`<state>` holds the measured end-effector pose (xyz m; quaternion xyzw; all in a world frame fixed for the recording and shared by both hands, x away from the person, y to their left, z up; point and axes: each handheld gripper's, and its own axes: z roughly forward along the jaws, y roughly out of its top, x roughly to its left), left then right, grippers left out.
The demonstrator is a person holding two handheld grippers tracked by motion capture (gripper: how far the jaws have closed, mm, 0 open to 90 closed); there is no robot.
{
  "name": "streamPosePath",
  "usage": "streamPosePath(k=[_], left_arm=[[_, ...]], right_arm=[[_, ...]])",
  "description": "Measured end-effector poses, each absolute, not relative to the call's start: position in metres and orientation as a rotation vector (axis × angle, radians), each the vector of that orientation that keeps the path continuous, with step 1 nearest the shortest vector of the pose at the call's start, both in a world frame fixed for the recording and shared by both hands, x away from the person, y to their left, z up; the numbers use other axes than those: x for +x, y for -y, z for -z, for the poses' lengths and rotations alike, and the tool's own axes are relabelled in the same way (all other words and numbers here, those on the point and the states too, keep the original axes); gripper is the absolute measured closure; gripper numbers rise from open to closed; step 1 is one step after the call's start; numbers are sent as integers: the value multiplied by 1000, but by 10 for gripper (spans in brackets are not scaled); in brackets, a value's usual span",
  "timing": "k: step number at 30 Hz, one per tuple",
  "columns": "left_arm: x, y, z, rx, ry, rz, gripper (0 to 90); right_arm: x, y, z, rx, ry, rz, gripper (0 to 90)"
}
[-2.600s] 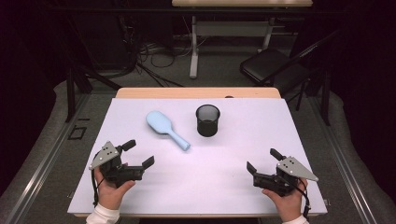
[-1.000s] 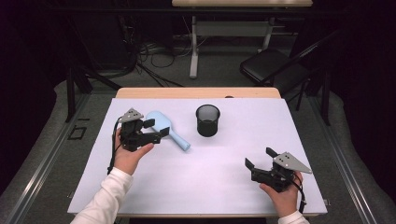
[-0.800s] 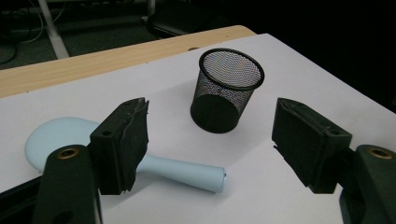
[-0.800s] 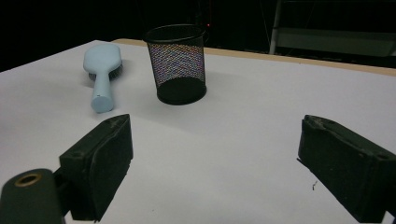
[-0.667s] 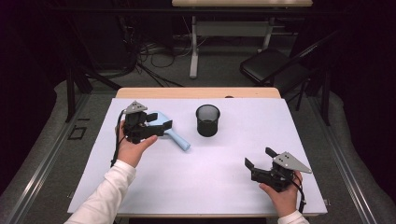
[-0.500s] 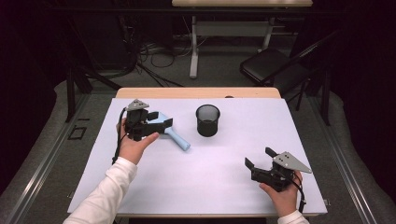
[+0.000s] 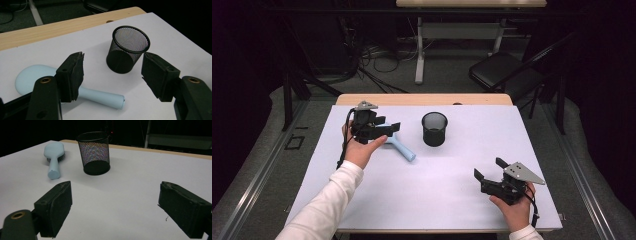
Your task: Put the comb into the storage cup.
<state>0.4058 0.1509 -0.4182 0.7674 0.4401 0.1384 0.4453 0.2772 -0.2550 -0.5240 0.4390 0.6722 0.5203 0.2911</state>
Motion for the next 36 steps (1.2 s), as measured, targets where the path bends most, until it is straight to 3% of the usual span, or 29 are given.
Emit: streamPosePath(k=[16, 25, 36], left_arm=[[430, -141, 424, 1879, -1189, -332, 514], [441, -134, 432, 1885, -1236, -328, 614], [450, -124, 444, 1925, -1284, -336, 826]], right_arm=[[275, 254, 521, 1144, -1797, -1378, 111], [274, 254, 519, 1134, -1831, -1366, 5], [276, 254, 519, 1159, -1816, -1345, 0]])
